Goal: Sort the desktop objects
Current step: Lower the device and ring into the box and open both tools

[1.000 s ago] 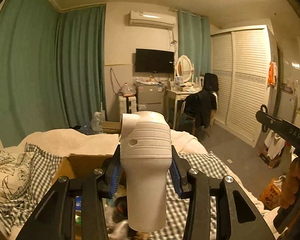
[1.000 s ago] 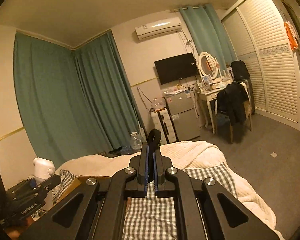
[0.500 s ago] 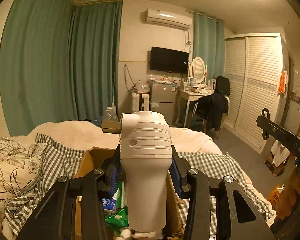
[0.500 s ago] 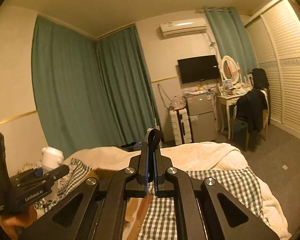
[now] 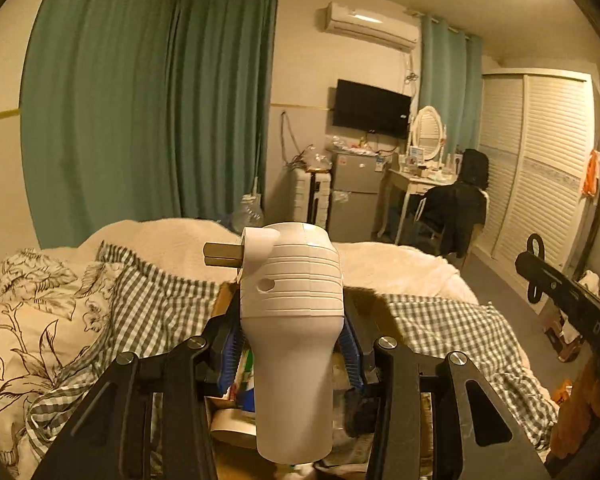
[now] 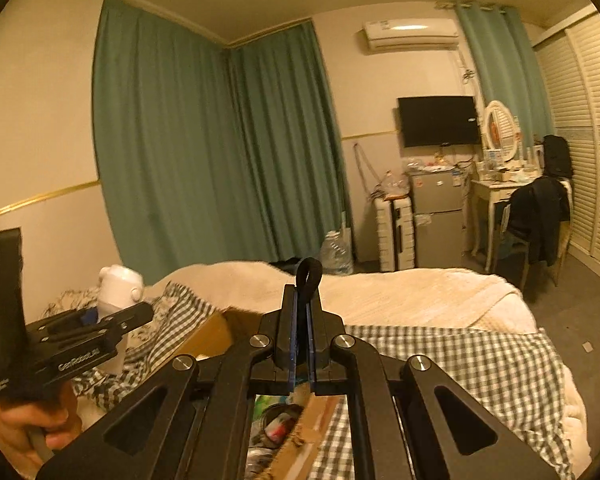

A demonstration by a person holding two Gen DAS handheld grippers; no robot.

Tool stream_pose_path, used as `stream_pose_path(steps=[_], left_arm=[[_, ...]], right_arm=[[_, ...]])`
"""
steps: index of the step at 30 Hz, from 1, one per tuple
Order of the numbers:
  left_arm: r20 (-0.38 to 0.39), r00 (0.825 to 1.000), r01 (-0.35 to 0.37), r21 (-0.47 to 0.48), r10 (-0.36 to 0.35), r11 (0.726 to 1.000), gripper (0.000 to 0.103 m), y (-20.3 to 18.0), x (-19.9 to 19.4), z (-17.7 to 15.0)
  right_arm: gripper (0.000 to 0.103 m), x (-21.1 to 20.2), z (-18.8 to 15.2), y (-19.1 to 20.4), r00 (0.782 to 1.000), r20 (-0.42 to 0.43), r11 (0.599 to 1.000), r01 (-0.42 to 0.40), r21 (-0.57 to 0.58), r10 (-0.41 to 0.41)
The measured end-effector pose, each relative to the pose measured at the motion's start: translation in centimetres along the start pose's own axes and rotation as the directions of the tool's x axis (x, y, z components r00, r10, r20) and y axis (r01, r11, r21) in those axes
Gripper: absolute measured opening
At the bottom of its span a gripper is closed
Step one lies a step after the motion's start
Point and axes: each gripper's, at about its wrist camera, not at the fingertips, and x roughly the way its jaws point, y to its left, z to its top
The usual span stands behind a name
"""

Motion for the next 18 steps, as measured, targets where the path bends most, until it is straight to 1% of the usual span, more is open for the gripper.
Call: stream_pose_path(steps=[2, 6, 9, 12, 15, 16, 18], left_arm=[[-0.018, 1.0, -0.015, 0.001, 0.015, 1.0, 0.043, 0.4, 0.7, -0.4], [-0.063, 0.998, -0.014, -0.005, 0.014, 1.0, 0.043, 1.1, 2.5, -1.0], [-0.107, 0.994, -0.019, 0.001, 0.019, 1.0, 0.043, 1.4, 4.3, -1.7], [-0.16, 0.987, -0.021, 0.007, 0.022, 1.0, 0.043, 1.8, 6.1, -2.6], [-0.223, 0.974, -0.031, 0.009, 0.032, 0.999, 0.044, 2.1, 7.7, -3.5], [-0.257, 0.966, -0.021, -0.007, 0.019, 1.0, 0.044, 2.4, 8.4, -3.9], [-0.299, 0.954, -0.01, -0.032, 0.0, 0.999, 0.044, 2.7, 9.2, -4.4]], right_arm=[[0.003, 1.4, -0.6, 0.9, 0.999, -0.032, 1.0, -0.024, -0.018, 0.024], [0.003, 4.1, -1.9, 2.1, 0.992, -0.106, 0.997, -0.069, -0.04, 0.065], [0.003, 6.4, -3.3, 2.9, 0.982, -0.162, 0.993, -0.104, -0.056, 0.094], [0.003, 7.9, -4.4, 3.2, 0.973, -0.208, 0.991, -0.117, -0.073, 0.099], [0.003, 9.3, -5.4, 3.4, 0.963, -0.248, 0.988, -0.131, -0.078, 0.108], [0.003, 9.6, -5.7, 3.5, 0.96, -0.258, 0.988, -0.134, -0.08, 0.109], [0.003, 10.4, -6.2, 3.6, 0.952, -0.283, 0.986, -0.144, -0.082, 0.115]])
